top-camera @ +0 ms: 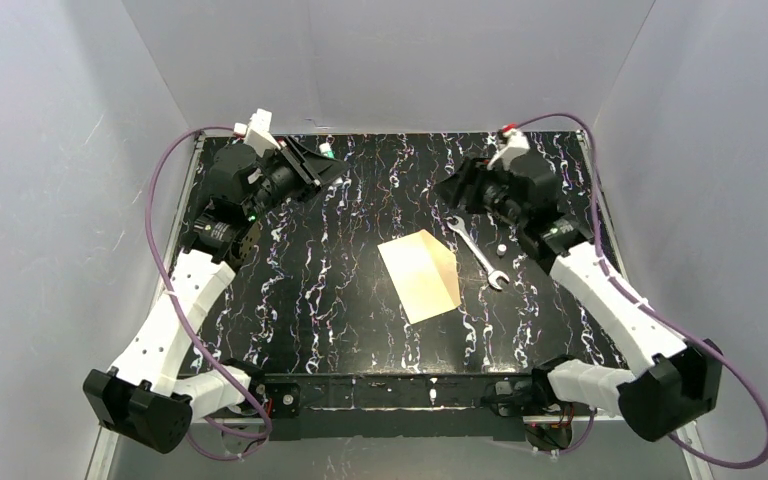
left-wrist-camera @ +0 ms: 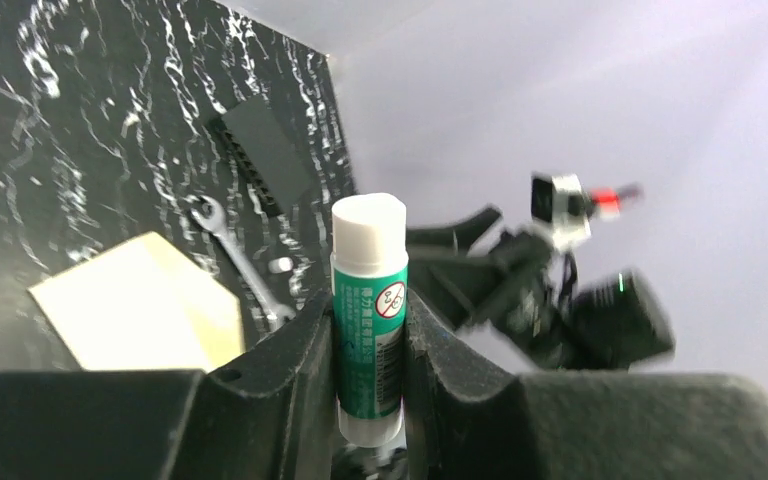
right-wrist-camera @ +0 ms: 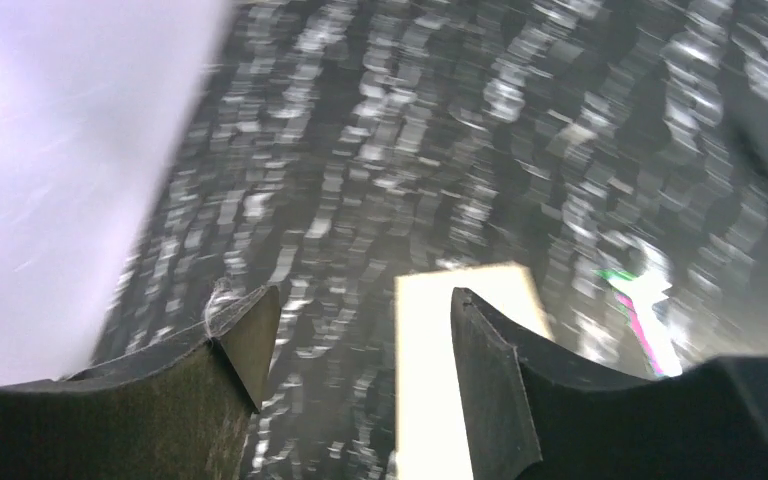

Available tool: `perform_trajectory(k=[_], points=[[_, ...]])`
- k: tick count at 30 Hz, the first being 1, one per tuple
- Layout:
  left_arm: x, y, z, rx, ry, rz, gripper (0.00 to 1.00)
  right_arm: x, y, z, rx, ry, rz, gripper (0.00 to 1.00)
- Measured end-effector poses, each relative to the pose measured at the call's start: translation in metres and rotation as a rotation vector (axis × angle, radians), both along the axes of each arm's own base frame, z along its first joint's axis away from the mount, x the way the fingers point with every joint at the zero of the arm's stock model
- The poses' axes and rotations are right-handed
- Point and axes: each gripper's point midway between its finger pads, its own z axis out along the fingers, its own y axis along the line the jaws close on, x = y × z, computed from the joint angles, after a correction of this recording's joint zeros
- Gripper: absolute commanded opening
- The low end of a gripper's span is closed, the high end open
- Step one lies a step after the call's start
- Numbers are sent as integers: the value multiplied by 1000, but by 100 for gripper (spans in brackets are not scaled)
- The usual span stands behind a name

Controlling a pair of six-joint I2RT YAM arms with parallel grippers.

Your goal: Place the letter into the envelope and seal it

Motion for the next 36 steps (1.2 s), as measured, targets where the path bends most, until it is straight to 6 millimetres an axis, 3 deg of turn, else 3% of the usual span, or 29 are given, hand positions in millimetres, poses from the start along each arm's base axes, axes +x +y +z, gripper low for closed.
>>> perform_trajectory(k=[3,8,15,22,27,32,36], points=[[9,0,0,-150,139,80,0,-34,63,48,82,-161,177,75],[18,-2,-4,-328,303,148,0,-83,140,86,82,-317,347,76],[21,-3,5,-443,358,165,0,-92,195,125,62,-469,386,72],[20,-3,12,-477,358,161,0,-85,210,124,29,-502,331,57],[17,-2,17,-490,351,158,0,-76,209,126,11,-520,280,31],[16,-1,18,-504,348,158,0,-73,208,132,27,-537,257,53],[16,-1,13,-505,362,161,0,-73,208,139,45,-558,251,57]])
